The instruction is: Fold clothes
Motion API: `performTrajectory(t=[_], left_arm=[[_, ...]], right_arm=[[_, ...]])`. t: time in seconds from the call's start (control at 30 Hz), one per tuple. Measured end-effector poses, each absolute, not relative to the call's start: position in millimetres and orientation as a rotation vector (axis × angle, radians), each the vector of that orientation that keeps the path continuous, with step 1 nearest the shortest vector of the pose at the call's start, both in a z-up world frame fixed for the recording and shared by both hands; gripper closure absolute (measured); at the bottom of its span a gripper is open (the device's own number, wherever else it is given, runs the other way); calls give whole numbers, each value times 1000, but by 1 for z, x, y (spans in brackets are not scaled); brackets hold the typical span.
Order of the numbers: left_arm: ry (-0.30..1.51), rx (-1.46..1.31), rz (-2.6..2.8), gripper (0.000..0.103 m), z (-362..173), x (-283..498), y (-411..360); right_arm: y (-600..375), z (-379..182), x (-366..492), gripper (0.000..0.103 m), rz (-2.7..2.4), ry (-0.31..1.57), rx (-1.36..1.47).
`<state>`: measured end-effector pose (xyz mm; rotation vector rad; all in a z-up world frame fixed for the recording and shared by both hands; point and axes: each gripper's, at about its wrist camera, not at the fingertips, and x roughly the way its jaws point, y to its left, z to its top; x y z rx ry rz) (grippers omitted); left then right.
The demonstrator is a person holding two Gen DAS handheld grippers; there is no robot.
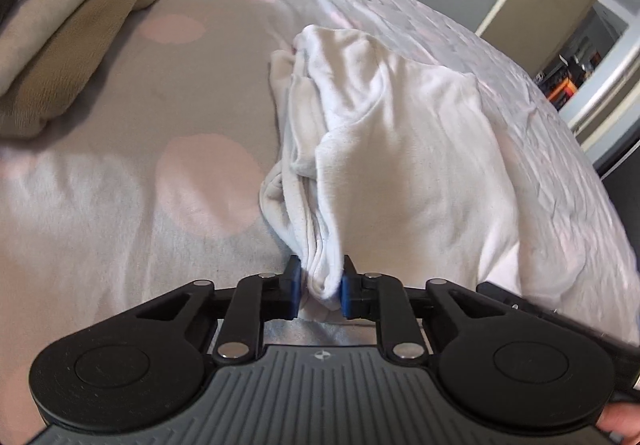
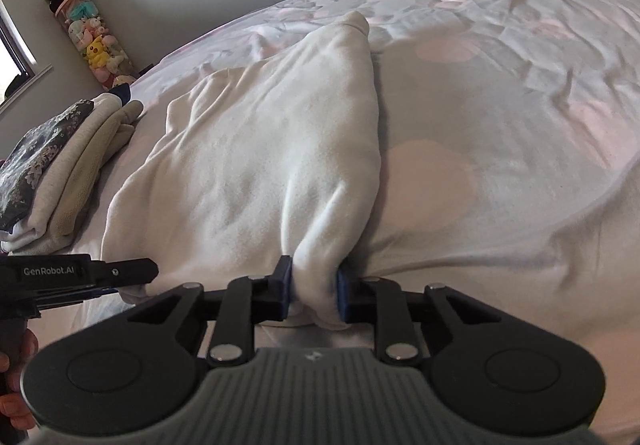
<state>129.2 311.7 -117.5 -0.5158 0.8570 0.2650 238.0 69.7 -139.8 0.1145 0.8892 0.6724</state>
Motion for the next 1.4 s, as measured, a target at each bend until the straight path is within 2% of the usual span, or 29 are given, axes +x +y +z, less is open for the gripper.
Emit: performTrajectory(t=[0.33,0.83,1.17,1.4], left_arm=[[842,-513,237,90,-79,102,310],[953,-472,212,90,-39,11,251],[1088,-458,248,89,-65,6,237],[1205,-515,248,77,-78,6,246]], right_arm=[[70,-98,235,83,655,977,157],[11,-74,144,83,742,1145,107],[23,-85,114,83,743,1083,-167],[18,-77,106,66,737,1056,-232]])
